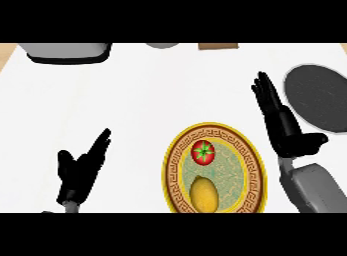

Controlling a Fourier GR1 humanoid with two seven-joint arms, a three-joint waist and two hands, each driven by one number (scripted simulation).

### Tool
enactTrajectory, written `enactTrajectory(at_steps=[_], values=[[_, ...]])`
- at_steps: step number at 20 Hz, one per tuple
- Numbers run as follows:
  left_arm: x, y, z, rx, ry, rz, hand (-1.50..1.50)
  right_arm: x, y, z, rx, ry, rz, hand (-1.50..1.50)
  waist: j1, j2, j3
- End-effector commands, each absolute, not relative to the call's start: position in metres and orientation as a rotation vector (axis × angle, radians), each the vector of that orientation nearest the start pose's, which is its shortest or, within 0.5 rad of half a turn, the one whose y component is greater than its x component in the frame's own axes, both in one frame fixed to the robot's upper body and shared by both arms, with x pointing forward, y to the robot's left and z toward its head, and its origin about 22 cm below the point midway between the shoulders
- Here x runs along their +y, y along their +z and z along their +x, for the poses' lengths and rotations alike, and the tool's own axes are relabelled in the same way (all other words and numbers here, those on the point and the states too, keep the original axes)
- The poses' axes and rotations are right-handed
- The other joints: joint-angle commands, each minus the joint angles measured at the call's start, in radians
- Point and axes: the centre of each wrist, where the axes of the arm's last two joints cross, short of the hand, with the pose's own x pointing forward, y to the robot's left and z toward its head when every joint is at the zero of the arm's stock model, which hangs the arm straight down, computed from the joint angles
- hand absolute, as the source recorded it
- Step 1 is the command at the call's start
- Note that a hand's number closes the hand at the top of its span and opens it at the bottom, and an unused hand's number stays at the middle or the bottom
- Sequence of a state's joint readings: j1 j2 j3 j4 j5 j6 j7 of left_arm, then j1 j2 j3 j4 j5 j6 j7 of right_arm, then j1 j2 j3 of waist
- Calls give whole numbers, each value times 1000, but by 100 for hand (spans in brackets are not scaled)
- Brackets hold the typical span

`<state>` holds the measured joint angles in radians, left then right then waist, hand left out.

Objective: Pick the lemon from the plate and place it in the pan

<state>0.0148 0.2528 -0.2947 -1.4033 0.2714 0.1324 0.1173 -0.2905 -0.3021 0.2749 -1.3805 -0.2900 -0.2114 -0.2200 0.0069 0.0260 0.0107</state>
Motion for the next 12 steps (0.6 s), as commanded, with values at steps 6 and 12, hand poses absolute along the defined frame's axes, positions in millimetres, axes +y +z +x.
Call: enactTrajectory(at_steps=[6, 12], values=[[261, 47, 283, -1650, -99, 180, 0, -168, 1, 271, -1572, 655, 609, 150, 54, -25, -6], [285, 47, 286, -1600, -21, 231, 0, -260, 1, 231, -1928, 668, 70, -150, -52, -37, -11]])
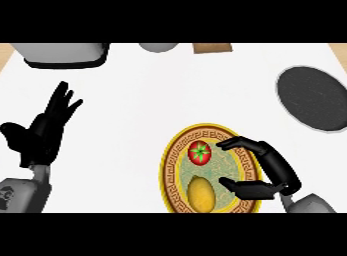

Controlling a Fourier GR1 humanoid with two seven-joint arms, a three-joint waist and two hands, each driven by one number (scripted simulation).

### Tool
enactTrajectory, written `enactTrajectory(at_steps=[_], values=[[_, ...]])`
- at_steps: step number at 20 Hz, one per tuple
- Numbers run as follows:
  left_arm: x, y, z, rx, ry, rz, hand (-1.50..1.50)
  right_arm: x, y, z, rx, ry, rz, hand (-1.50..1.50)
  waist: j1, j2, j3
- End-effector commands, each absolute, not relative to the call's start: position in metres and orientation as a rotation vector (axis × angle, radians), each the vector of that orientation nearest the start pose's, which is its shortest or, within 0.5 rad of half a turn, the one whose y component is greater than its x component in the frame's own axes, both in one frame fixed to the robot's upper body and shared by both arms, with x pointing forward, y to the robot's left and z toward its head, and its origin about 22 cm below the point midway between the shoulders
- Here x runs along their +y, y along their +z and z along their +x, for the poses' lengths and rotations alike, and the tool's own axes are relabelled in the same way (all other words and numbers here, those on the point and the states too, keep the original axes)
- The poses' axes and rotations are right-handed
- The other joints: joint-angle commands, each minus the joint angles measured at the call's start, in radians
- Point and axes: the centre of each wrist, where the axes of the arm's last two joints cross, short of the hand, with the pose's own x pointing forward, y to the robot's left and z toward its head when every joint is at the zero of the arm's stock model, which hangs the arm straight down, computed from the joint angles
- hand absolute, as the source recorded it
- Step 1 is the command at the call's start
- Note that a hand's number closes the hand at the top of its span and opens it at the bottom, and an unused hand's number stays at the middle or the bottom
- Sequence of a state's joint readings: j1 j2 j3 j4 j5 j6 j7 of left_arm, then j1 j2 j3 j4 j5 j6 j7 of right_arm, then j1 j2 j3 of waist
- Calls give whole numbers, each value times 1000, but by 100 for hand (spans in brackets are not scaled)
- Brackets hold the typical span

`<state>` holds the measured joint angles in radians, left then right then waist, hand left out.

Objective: Pick the lemon from the plate and place it in the pan

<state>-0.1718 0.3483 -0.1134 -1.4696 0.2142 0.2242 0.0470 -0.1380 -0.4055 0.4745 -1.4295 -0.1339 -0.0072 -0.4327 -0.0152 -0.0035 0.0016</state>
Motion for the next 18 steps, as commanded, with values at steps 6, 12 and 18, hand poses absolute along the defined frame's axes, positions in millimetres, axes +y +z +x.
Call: enactTrajectory(at_steps=[6, 12, 18], values=[[288, 42, 287, -1594, -20, 219, 0, -308, 61, 210, -1933, 872, 6, -150, -11, -1, -3], [270, 48, 288, -1614, -28, 211, 0, -310, 155, 226, -1772, 1221, -175, -150, 0, -2, -6], [274, 51, 302, -1622, -39, 204, 0, -285, 209, 216, -1735, 1230, -214, -150, 10, 3, -3]])
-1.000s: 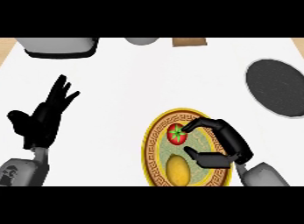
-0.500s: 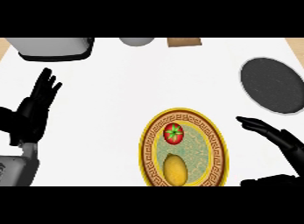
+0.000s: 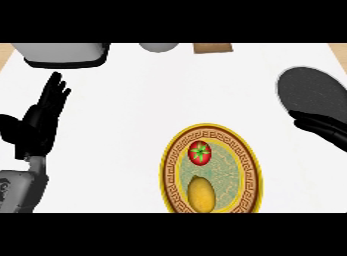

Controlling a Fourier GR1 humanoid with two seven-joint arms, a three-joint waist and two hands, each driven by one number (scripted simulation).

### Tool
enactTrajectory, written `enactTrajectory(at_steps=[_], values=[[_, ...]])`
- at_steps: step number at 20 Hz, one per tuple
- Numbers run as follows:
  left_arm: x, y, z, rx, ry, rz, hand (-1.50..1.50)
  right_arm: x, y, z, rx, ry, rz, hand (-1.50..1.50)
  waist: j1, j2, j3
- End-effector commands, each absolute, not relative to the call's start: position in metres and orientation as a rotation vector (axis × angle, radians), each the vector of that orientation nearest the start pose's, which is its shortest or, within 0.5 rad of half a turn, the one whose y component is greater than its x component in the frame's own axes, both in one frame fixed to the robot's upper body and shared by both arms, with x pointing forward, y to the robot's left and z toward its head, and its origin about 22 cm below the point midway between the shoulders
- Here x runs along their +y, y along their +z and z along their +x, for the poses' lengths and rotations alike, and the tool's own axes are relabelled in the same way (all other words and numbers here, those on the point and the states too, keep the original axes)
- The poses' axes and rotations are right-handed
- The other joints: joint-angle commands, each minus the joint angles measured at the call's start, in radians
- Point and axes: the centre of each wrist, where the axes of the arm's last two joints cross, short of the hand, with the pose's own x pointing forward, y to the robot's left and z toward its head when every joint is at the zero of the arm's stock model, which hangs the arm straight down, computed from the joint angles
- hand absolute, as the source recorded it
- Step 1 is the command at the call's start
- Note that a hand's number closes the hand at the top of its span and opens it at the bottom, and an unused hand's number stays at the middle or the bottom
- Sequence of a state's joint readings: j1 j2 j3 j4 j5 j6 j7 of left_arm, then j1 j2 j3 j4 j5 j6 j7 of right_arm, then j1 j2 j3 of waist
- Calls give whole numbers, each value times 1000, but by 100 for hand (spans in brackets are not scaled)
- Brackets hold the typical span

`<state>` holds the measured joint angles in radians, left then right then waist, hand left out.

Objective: Pick the lemon from the plate and place it in the pan

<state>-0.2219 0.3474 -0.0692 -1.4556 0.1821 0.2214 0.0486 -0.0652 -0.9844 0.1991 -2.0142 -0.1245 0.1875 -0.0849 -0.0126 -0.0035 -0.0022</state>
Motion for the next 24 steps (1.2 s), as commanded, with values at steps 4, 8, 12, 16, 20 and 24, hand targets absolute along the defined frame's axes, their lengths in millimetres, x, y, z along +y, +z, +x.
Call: enactTrajectory(at_steps=[4, 8, 12, 16, 20, 24], values=[[276, 49, 286, -1616, -67, 191, 0, -245, 213, 206, -1763, 1248, -252, -150, 22, 2, 1], [272, 40, 299, -1616, -48, 200, 0, -224, 210, 215, -1706, 1260, -161, -150, 19, 4, 1], [269, 48, 314, -1613, -44, 205, 0, -209, 202, 213, -1712, 1301, -13, -150, 14, 4, 2], [267, 40, 291, -1614, -50, 214, 0, -191, 206, 210, -1671, 1328, -55, -150, 17, 3, 2], [260, 55, 302, -1618, -54, 209, 0, -171, 180, 203, -1567, 1338, -119, -150, 16, 3, 2], [284, 59, 290, -1627, -75, 219, 0, -163, 187, 201, -1542, 1328, -182, -150, 19, 2, 2]])
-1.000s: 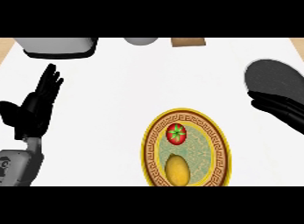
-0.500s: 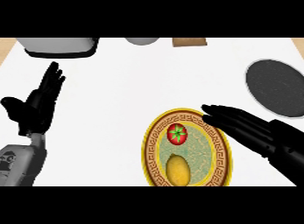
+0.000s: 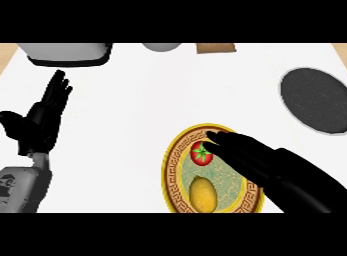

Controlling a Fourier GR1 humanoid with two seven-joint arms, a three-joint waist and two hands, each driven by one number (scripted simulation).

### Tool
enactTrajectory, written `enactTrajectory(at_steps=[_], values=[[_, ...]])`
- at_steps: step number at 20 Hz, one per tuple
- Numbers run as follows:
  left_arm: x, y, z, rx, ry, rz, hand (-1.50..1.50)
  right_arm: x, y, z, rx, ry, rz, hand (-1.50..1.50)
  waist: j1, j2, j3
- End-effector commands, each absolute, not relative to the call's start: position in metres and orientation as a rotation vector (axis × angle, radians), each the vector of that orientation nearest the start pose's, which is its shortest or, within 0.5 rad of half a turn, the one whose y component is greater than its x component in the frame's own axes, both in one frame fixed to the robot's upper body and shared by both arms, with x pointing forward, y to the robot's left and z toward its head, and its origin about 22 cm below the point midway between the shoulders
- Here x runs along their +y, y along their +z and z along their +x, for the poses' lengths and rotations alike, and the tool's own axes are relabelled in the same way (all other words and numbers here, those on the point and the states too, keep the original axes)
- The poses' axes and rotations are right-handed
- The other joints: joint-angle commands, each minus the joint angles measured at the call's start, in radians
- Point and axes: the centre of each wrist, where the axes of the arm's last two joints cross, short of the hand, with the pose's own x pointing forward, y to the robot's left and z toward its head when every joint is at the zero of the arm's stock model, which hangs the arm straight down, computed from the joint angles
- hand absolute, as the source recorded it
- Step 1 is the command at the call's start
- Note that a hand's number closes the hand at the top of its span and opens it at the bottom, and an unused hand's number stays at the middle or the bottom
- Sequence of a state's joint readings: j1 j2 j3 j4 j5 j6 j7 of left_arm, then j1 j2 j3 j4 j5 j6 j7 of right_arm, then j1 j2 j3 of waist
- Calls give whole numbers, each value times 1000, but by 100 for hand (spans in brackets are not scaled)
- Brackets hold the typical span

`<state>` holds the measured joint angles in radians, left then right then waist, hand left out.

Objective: Pick the lemon from the plate and place it in the pan

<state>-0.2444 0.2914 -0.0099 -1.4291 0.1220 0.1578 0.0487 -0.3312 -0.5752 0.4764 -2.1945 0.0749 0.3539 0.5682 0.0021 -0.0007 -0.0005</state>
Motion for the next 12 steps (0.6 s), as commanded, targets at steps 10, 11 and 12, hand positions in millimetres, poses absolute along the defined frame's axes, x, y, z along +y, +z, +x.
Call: enactTrajectory(at_steps=[10, 11, 12], values=[[275, 52, 293, -1621, -54, 195, 0, -159, 145, 208, -1424, 1385, -198, -150, -1, 0, 0], [288, 44, 309, -1620, -47, 225, 0, -170, 141, 233, -1448, 1381, -170, -150, -2, 2, 0], [273, 39, 297, -1621, -43, 210, 0, -160, 145, 232, -1399, 1396, -175, -150, 0, 1, 0]])
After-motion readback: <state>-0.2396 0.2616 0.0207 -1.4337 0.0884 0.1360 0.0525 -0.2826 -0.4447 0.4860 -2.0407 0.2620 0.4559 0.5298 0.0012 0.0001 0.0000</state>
